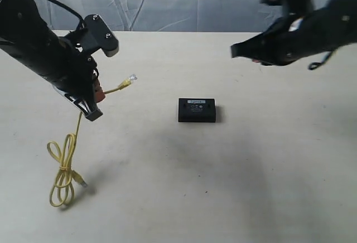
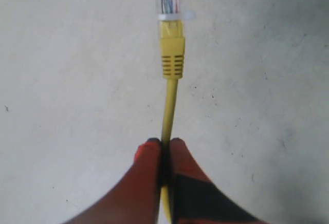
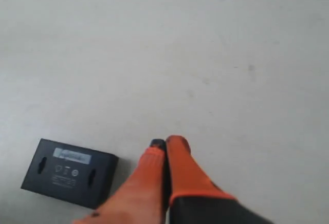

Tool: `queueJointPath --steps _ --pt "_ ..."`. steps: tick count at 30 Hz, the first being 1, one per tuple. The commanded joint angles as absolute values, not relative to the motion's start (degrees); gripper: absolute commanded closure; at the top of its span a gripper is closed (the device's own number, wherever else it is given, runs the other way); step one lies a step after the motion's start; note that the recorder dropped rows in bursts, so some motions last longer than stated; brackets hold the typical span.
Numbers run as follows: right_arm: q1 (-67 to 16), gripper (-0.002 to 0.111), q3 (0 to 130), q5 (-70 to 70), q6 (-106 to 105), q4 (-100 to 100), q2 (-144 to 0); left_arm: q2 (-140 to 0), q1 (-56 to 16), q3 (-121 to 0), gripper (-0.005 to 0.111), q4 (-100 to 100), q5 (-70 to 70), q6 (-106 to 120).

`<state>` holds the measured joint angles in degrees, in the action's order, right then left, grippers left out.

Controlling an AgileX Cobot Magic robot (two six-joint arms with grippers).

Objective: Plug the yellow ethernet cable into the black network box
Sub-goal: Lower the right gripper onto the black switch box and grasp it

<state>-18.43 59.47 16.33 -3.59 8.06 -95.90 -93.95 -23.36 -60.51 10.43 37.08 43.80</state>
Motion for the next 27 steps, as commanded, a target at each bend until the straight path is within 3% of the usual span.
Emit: queueJointPath --steps 1,9,16,27 --pt "-22.16 0.109 75.04 27.42 -8.75 11.20 -110.66 -94.20 -22.93 -60.17 0.107 11.40 35.78 43.41" --pt "-22.87 0.109 93.88 41.63 -21.24 26.15 -125.18 -94.20 -22.93 -60.17 0.107 12.22 34.94 43.41" --pt "-23.77 0.109 94.76 42.33 -22.56 25.56 -127.88 -94.20 -22.93 -60.17 0.107 12.45 34.56 43.41" --pt "-23.03 0.109 94.64 54.27 -20.14 15.42 -127.87 -94.20 -22.93 -60.17 0.107 13.72 33.47 43.41"
